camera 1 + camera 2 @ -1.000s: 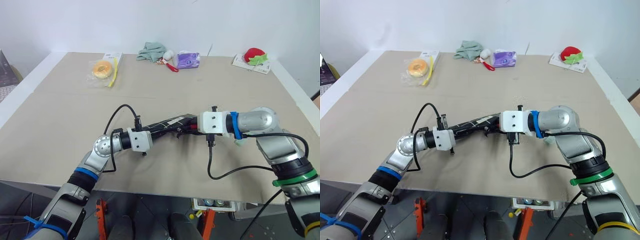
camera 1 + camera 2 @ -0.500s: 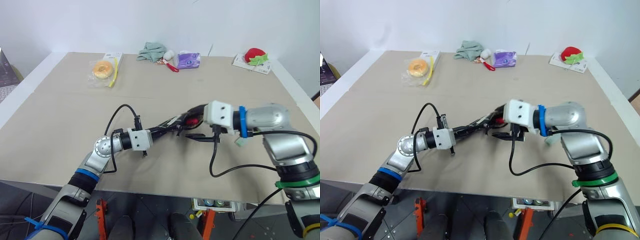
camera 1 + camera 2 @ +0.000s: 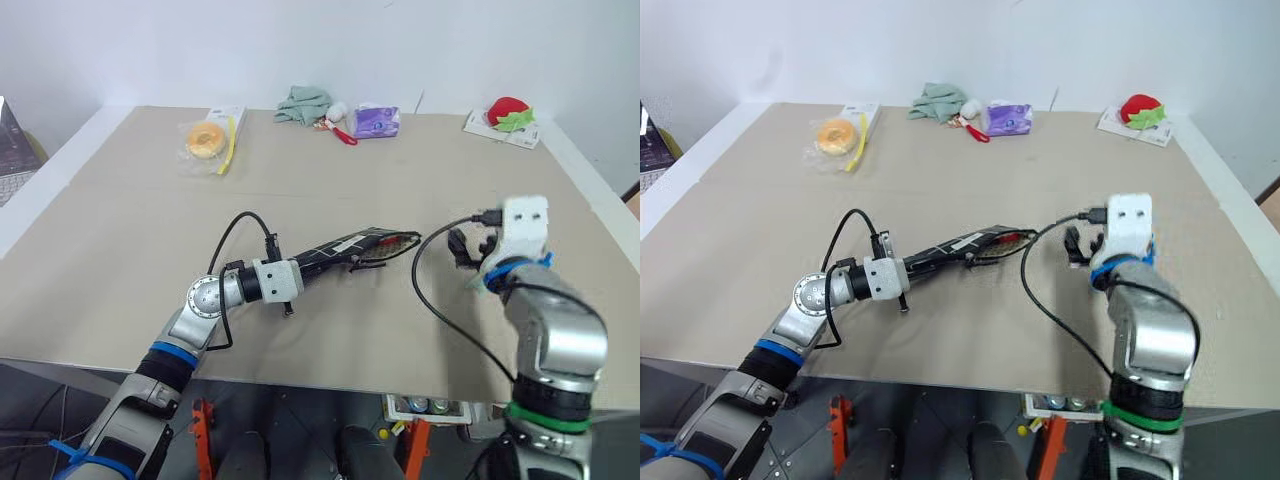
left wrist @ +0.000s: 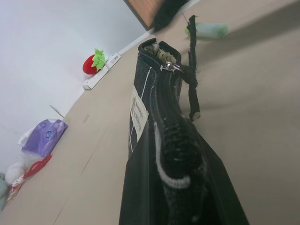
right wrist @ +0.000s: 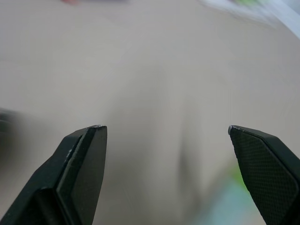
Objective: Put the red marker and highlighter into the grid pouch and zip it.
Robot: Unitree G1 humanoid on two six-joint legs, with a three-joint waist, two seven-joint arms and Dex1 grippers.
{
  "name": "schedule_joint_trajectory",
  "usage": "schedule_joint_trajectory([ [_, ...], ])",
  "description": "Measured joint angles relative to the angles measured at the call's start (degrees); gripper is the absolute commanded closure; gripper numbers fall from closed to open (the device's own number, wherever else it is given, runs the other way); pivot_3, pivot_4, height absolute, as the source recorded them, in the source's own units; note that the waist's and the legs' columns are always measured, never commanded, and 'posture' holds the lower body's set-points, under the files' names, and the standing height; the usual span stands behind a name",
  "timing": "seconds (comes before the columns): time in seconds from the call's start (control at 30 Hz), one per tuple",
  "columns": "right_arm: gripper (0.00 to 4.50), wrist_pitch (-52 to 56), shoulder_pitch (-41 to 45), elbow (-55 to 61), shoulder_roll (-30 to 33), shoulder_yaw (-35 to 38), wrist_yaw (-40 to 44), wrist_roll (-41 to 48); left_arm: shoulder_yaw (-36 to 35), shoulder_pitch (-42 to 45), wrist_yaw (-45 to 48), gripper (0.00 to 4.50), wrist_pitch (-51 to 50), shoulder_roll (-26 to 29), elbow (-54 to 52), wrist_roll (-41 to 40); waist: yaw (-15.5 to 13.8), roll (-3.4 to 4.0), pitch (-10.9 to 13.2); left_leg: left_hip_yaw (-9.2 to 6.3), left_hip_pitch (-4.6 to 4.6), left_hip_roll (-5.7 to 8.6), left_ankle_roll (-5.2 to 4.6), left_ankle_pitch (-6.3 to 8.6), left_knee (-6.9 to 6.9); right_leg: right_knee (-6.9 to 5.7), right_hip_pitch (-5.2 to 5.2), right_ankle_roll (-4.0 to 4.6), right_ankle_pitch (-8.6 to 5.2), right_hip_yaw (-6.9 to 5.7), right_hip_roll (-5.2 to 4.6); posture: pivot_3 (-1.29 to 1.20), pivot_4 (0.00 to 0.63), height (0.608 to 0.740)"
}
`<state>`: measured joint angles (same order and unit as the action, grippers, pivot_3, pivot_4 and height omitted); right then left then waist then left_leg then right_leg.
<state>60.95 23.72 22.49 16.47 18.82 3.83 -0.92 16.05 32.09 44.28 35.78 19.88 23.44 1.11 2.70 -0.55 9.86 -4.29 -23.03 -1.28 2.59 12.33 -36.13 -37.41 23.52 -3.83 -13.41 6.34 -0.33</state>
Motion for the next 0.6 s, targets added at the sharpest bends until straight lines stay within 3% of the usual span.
schedule_joint_trajectory([
  [0.2, 0.04, 1.94, -0.12, 0.50, -3.79, 3.35, -9.01, -3.74, 0.00, 0.00, 0.05, 4.50, 0.00, -0.77, 0.19, 0.01, 0.09, 0.01, -0.01, 0.01, 0.02, -0.01, 0.00, 0.00, 0.01, 0.01, -0.01, -0.07, -0.03, 0.02, 0.02, 0.00, 0.150, 0.734],
  [0.6, 0.04, 4.98, 3.87, -2.41, -10.83, 3.55, -11.22, -1.63, -0.01, -0.75, -0.52, 4.50, 0.00, -0.87, 0.14, 0.17, 0.22, 0.03, -0.02, 0.01, 0.02, -0.06, -0.02, -0.02, 0.06, 0.01, 0.00, -0.03, -0.01, 0.01, 0.07, 0.00, 0.150, 0.734],
])
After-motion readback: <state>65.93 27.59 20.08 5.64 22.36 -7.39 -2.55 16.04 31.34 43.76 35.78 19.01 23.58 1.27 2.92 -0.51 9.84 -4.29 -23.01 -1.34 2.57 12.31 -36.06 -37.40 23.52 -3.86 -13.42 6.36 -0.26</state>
